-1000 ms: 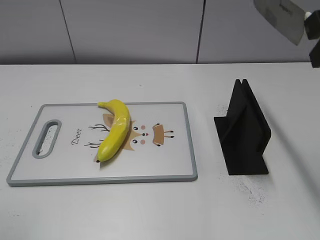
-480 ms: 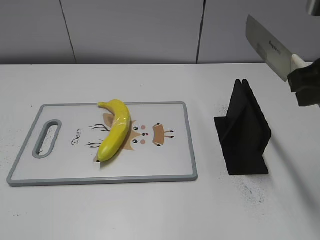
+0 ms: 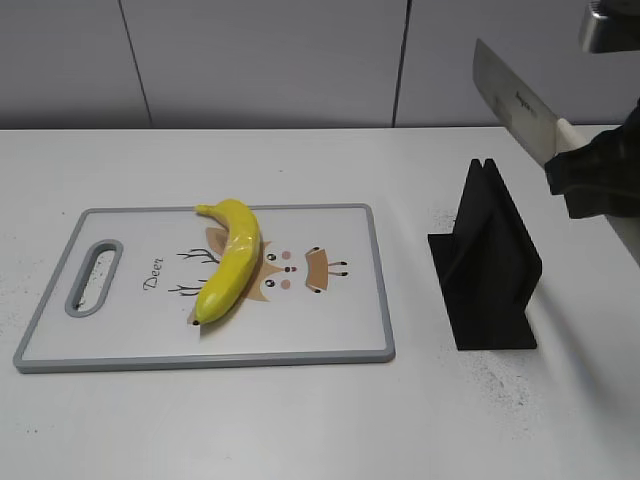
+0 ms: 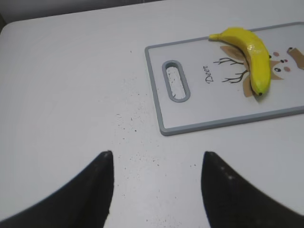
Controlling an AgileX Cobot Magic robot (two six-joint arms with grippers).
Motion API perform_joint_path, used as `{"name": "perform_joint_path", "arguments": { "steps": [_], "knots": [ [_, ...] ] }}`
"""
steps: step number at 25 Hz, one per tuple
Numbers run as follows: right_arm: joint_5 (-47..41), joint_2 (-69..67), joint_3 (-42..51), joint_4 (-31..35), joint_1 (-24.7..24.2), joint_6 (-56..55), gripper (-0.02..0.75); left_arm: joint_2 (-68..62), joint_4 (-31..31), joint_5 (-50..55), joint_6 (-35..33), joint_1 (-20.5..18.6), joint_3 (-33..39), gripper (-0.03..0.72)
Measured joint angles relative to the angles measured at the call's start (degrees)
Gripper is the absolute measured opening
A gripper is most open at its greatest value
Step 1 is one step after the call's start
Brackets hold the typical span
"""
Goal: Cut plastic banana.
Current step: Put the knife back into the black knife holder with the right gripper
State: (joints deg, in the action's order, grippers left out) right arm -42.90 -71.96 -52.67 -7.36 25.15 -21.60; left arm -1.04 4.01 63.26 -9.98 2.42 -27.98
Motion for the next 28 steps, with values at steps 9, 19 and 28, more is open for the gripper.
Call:
{"name": "perform_joint_path", "arguments": {
  "steps": [9,19,28],
  "knots": [
    [1.1,-6.8,0.0,0.0,0.0,-0.1,0.160,-0.1,0.0,-0.5,0.0,0.0,0.5,0.557],
    [2.0,-11.3,0.0,1.6,0.0,-2.8,0.160,-0.1,0.0,-0.7,0.0,0.0,0.5,0.553],
    [2.1,-11.5,0.0,3.7,0.0,-3.3,0.160,-0.1,0.0,-0.7,0.0,0.0,0.5,0.553]
  ]
}}
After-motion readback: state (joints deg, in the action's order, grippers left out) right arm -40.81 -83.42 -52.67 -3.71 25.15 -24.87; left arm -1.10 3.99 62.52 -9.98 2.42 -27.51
